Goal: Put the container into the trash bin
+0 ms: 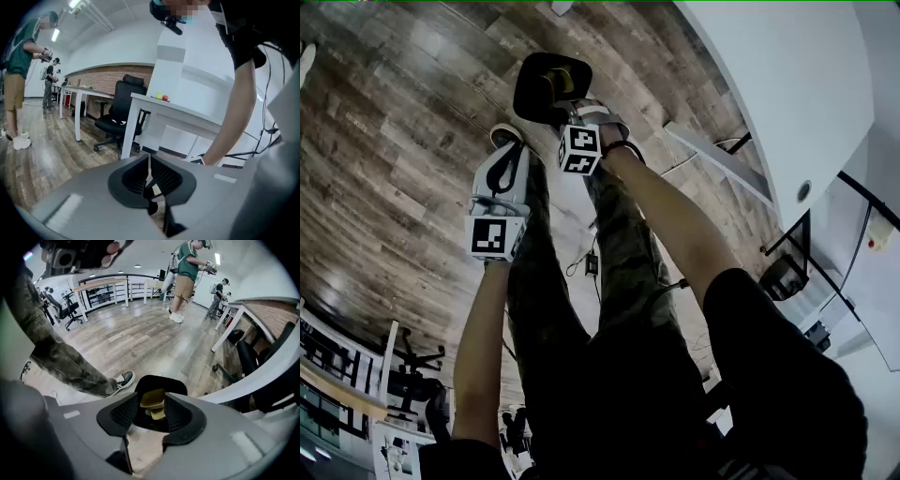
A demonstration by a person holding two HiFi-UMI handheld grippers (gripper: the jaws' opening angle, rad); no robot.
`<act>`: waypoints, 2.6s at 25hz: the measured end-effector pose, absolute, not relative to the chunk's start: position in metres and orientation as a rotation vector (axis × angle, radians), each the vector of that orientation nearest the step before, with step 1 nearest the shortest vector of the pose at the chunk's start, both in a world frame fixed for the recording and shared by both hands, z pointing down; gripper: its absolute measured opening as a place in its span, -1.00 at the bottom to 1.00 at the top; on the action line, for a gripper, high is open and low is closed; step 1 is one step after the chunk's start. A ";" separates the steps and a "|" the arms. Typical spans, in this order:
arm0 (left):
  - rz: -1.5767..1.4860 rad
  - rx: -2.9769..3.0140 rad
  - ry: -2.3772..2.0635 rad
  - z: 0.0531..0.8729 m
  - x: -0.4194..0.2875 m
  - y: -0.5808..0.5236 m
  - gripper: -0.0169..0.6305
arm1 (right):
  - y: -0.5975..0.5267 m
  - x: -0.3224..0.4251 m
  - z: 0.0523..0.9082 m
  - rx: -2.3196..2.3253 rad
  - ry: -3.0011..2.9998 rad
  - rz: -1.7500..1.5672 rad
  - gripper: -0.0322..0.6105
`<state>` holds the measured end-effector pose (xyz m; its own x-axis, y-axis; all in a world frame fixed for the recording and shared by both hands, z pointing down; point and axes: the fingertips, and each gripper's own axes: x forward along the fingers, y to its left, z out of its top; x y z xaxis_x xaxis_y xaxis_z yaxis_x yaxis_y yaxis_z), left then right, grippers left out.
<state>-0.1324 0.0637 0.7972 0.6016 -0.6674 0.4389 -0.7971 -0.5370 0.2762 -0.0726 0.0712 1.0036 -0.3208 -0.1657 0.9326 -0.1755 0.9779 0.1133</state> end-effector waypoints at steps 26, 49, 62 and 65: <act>0.446 2.629 -1.081 0.619 -0.116 0.005 -0.94 | 0.021 -0.107 0.784 0.382 -2.066 -0.098 -0.32; 0.274 2.770 -1.325 0.495 -0.106 -0.079 -0.94 | -0.051 -0.092 0.540 0.640 -2.388 -0.114 -0.53; 0.272 2.867 -1.373 0.439 -0.109 -0.091 -0.94 | -0.087 -0.072 0.464 0.899 -2.521 -0.095 -0.85; 0.251 2.865 -1.404 0.415 -0.112 -0.099 -0.94 | -0.100 -0.071 0.433 0.976 -2.571 -0.087 -0.85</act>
<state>-0.1123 -0.0995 0.4154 0.6033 -0.7893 0.1145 -0.7800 -0.6138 -0.1214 -0.0705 -0.0997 0.4334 -0.6825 -0.6499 0.3344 -0.6259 0.7560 0.1916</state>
